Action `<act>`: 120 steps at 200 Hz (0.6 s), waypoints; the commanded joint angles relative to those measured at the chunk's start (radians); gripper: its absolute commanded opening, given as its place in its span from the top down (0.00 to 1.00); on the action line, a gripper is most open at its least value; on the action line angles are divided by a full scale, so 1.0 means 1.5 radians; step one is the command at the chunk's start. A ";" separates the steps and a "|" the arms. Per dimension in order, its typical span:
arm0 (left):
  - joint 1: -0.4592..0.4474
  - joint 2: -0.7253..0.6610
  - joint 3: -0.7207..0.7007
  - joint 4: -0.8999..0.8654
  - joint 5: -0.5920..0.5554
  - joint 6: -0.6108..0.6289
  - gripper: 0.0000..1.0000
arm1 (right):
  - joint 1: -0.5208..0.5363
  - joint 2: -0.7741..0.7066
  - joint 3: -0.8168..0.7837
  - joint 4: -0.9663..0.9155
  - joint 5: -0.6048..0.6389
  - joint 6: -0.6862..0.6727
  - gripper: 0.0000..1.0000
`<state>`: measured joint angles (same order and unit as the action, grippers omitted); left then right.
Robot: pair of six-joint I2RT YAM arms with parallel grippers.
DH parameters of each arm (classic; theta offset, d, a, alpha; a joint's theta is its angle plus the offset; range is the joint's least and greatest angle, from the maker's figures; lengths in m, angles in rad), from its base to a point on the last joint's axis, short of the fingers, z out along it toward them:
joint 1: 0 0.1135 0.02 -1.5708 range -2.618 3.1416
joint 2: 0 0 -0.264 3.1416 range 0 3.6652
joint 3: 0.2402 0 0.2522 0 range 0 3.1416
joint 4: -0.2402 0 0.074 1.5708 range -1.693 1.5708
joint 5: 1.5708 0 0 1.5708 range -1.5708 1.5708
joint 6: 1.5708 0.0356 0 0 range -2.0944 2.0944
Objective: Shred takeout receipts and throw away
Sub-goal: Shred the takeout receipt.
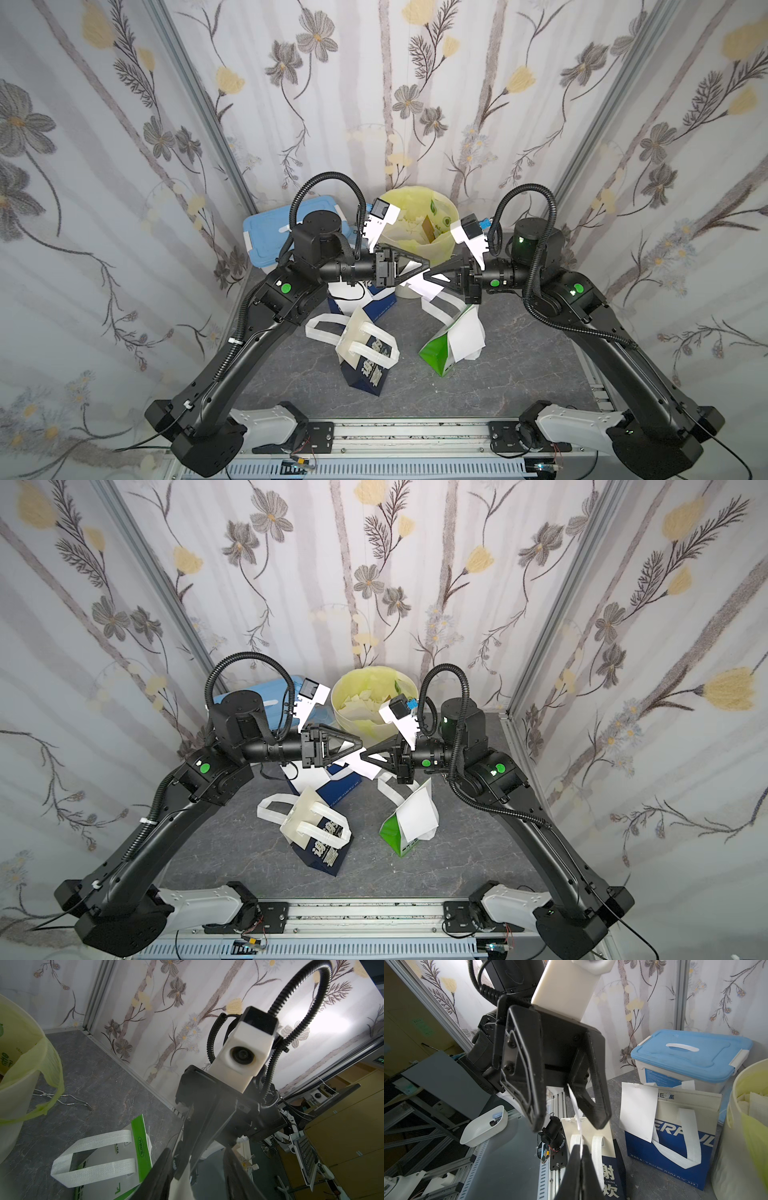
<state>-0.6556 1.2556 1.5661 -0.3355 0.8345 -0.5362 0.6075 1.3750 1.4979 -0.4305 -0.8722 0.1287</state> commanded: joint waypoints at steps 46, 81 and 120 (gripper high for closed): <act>-0.001 0.000 0.000 -0.012 -0.021 0.020 1.00 | 0.000 0.018 0.020 -0.009 0.004 0.008 1.00; -0.013 0.000 -0.008 -0.042 -0.129 -0.036 1.00 | 0.001 0.018 0.038 -0.023 0.077 0.000 1.00; -0.020 0.000 -0.029 -0.094 -0.281 -0.152 1.00 | 0.031 -0.003 0.055 -0.052 0.237 -0.083 1.00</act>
<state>-0.6823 1.2556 1.5379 -0.3794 0.6079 -0.6388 0.6254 1.3975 1.5639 -0.5167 -0.6960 0.1143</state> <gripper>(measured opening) 0.050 0.049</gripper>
